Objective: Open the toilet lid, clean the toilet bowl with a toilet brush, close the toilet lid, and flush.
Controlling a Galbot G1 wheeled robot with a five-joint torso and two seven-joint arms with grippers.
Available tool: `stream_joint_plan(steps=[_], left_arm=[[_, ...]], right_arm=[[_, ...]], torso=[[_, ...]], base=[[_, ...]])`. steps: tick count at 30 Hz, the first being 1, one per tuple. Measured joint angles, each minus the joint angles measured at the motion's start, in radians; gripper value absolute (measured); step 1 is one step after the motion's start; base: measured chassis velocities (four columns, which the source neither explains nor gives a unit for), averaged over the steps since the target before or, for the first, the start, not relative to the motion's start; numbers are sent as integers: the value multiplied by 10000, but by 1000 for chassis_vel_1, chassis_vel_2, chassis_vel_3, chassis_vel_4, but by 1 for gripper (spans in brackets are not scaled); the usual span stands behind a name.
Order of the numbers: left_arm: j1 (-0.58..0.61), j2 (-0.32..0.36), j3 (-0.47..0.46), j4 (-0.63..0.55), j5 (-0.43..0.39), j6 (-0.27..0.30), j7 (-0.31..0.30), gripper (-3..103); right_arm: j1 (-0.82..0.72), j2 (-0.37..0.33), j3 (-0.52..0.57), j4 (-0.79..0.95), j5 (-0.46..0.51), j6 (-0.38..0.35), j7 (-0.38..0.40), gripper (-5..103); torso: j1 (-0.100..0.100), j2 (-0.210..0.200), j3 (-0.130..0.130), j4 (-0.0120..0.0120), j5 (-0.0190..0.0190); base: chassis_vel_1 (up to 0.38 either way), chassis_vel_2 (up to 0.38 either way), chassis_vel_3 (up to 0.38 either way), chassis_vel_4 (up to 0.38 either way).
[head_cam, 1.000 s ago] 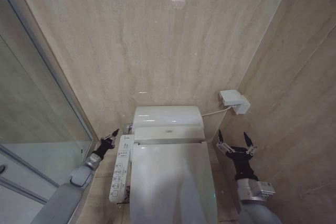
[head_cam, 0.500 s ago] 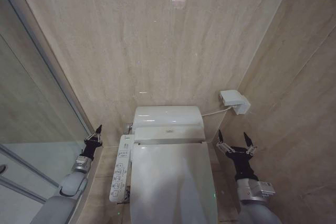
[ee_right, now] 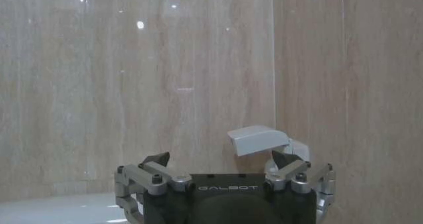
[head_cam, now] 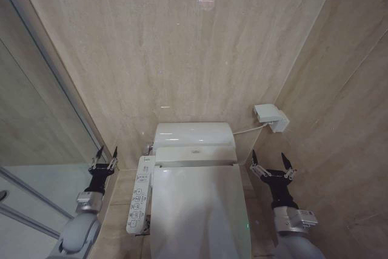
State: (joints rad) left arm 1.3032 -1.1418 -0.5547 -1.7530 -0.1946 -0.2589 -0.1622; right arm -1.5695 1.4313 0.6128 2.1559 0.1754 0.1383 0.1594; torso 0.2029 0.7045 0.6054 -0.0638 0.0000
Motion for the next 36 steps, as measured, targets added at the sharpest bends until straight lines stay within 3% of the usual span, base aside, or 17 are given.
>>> stream_joint_plan(steps=[3, 4, 9, 10, 21, 36], left_arm=[[395, -145, -313, -514, 4, 82, -68, 43], [584, -212, -473, -756, 4, 124, -113, 71], [1465, -419, -1092, -1743, -15, 227, -221, 71], [1773, -498, -1298, -2008, -46, 235, -243, 97], [3258, -860, -1860, -2768, -247, -9, -426, 100], [3283, -824, -1459, -3245, -913, 468, -591, 100]], right_arm=[[1, 0, 0, 0, 0, 0, 1, 100], [0, 0, 0, 0, 0, 0, 0, 100], [1, 1, 0, 0, 0, 0, 0, 100], [0, 1, 0, 0, 0, 0, 0, 100], [1, 0, 0, 0, 0, 0, 0, 100], [0, 0, 0, 0, 0, 0, 0, 100]], torso=[[0, 0, 0, -2, 1], [0, 0, 0, -3, 1], [0, 0, -1, -2, 2], [0, 0, -1, -3, 1], [0, 0, 0, -2, 1], [0, 0, 0, -3, 1]], base=[[0, 0, 0, 0], [0, 0, 0, 0], [0, 0, 0, 0], [0, 0, 0, 0], [0, 0, 0, 0], [0, 0, 0, 0]])
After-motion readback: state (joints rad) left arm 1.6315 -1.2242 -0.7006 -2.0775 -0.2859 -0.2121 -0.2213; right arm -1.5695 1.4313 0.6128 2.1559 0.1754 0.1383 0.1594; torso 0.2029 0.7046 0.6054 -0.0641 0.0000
